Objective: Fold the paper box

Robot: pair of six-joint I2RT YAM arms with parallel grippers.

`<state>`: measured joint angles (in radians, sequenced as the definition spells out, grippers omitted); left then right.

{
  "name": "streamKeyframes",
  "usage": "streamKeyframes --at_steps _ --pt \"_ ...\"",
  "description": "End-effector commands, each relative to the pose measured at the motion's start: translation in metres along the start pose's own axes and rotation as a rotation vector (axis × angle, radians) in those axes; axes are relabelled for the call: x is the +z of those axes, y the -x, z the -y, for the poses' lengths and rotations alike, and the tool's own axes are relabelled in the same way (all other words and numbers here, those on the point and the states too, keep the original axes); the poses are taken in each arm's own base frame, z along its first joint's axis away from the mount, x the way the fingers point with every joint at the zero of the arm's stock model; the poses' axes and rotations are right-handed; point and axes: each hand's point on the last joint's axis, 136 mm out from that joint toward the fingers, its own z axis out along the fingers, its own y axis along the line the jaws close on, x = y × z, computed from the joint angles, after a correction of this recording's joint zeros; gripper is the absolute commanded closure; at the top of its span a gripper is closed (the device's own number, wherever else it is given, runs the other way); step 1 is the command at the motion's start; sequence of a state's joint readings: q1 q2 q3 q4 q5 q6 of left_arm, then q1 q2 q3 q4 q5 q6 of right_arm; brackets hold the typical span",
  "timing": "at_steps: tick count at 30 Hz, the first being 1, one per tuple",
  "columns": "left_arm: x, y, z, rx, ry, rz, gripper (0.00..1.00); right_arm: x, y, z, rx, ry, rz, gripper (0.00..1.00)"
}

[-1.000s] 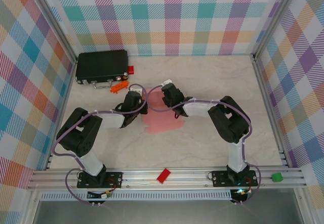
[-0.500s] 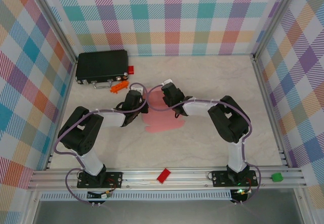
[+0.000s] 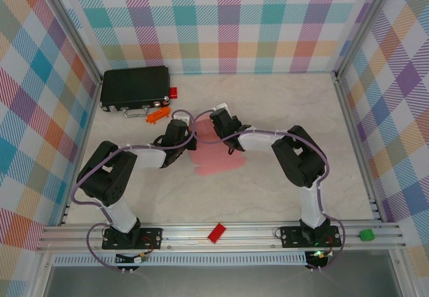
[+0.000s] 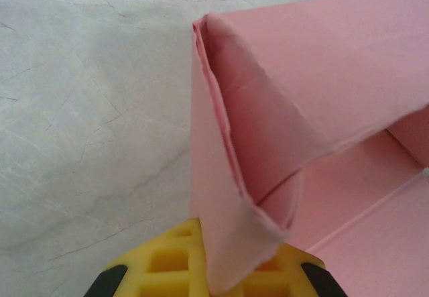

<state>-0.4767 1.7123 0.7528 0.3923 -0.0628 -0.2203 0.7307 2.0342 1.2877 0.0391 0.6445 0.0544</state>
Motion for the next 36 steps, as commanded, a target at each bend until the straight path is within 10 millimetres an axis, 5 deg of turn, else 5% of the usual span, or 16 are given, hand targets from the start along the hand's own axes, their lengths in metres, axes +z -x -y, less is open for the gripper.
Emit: streamKeyframes --at_steps 1,13,36 --pt "0.004 -0.014 0.014 0.012 -0.046 -0.065 0.96 0.008 -0.026 0.008 -0.030 -0.068 -0.085 0.84" --pt "0.006 -0.014 0.015 0.017 -0.041 -0.068 0.96 0.004 -0.025 0.002 -0.039 -0.014 -0.055 0.80" --pt "0.005 -0.013 0.012 0.023 -0.022 -0.071 0.96 -0.031 -0.021 0.000 -0.039 0.117 0.011 0.39"
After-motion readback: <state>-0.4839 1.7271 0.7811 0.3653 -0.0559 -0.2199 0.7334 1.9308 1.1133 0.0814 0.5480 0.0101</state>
